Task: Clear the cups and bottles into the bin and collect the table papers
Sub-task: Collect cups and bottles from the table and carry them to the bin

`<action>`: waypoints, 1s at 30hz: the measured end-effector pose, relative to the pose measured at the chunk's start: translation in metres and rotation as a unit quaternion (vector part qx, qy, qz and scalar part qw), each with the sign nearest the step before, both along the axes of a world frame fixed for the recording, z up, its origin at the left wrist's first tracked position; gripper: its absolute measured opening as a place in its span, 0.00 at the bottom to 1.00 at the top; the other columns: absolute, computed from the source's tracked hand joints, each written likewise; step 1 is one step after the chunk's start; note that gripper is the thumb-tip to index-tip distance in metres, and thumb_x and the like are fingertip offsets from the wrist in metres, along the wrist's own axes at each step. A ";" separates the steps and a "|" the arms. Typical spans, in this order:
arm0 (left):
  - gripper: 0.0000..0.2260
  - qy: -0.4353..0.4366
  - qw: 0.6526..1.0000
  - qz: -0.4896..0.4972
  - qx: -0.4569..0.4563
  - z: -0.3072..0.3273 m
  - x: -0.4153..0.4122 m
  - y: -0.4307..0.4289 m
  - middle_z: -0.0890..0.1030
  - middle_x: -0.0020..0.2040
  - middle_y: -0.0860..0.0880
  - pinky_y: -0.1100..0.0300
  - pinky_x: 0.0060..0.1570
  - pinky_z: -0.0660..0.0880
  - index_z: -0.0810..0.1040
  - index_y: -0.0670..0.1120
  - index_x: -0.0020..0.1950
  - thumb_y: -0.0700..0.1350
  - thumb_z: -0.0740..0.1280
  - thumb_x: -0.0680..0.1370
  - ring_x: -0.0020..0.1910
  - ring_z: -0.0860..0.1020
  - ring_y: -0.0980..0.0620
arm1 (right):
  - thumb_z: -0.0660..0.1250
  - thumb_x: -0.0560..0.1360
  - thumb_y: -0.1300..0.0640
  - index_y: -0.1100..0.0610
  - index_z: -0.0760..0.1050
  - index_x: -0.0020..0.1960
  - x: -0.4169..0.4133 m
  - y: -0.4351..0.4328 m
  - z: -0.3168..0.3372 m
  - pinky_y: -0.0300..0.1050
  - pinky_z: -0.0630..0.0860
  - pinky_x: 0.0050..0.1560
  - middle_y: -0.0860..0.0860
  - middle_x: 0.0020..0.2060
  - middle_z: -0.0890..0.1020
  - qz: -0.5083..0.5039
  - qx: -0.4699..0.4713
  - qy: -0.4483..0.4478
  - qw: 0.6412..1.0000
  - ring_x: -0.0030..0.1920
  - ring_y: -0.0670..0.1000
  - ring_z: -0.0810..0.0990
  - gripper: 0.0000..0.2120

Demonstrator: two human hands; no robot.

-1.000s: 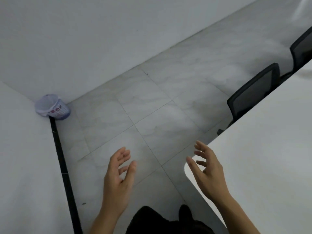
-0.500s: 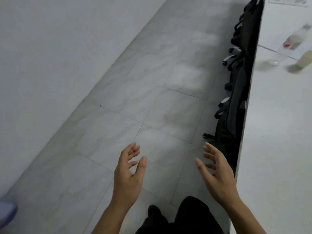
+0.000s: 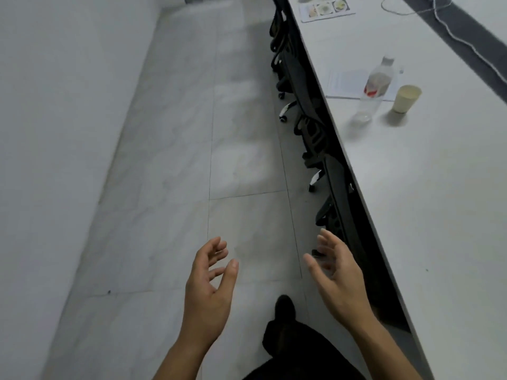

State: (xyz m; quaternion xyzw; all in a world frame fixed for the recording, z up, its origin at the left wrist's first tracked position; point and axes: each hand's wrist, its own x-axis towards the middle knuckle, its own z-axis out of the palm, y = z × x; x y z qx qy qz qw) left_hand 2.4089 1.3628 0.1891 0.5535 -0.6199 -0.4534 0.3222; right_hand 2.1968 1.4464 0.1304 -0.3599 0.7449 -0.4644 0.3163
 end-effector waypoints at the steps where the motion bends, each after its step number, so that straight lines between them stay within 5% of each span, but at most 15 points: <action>1: 0.19 -0.002 1.000 -0.013 -0.009 0.007 -0.009 -0.027 0.78 0.62 0.60 0.68 0.55 0.75 0.71 0.60 0.65 0.43 0.68 0.79 0.62 0.77 0.62 | 0.70 0.77 0.50 0.47 0.64 0.75 -0.008 -0.027 0.008 0.42 0.76 0.59 0.42 0.65 0.74 -0.005 -0.007 0.007 1.000 0.63 0.40 0.75 0.29; 11: 0.20 0.026 0.995 -0.092 0.007 -0.009 -0.104 -0.263 0.78 0.62 0.58 0.64 0.55 0.74 0.69 0.64 0.63 0.42 0.68 0.79 0.62 0.77 0.60 | 0.71 0.76 0.50 0.41 0.64 0.73 -0.098 -0.219 0.009 0.40 0.76 0.58 0.37 0.64 0.74 -0.108 0.011 0.020 0.994 0.62 0.37 0.74 0.28; 16: 0.21 0.017 0.977 -0.214 0.019 -0.033 -0.182 -0.396 0.77 0.62 0.59 0.68 0.55 0.74 0.67 0.64 0.64 0.43 0.68 0.79 0.62 0.75 0.64 | 0.70 0.77 0.49 0.40 0.63 0.74 -0.144 -0.306 -0.011 0.43 0.77 0.60 0.36 0.63 0.73 -0.220 0.042 0.007 0.975 0.62 0.36 0.75 0.29; 23: 0.22 0.002 0.899 -0.438 -0.020 -0.013 -0.343 -0.533 0.76 0.63 0.57 0.59 0.60 0.74 0.68 0.52 0.73 0.45 0.68 0.79 0.64 0.75 0.58 | 0.71 0.76 0.52 0.48 0.64 0.76 -0.224 -0.375 0.013 0.37 0.74 0.56 0.42 0.64 0.75 -0.399 0.052 0.025 0.915 0.62 0.41 0.76 0.30; 30: 0.30 -0.053 0.812 -0.580 0.020 -0.045 -0.486 -0.524 0.72 0.68 0.57 0.52 0.64 0.74 0.63 0.53 0.76 0.50 0.72 0.77 0.66 0.72 0.62 | 0.71 0.77 0.52 0.47 0.64 0.75 -0.289 -0.354 -0.010 0.44 0.77 0.58 0.43 0.64 0.75 -0.528 0.064 -0.012 0.847 0.61 0.41 0.76 0.30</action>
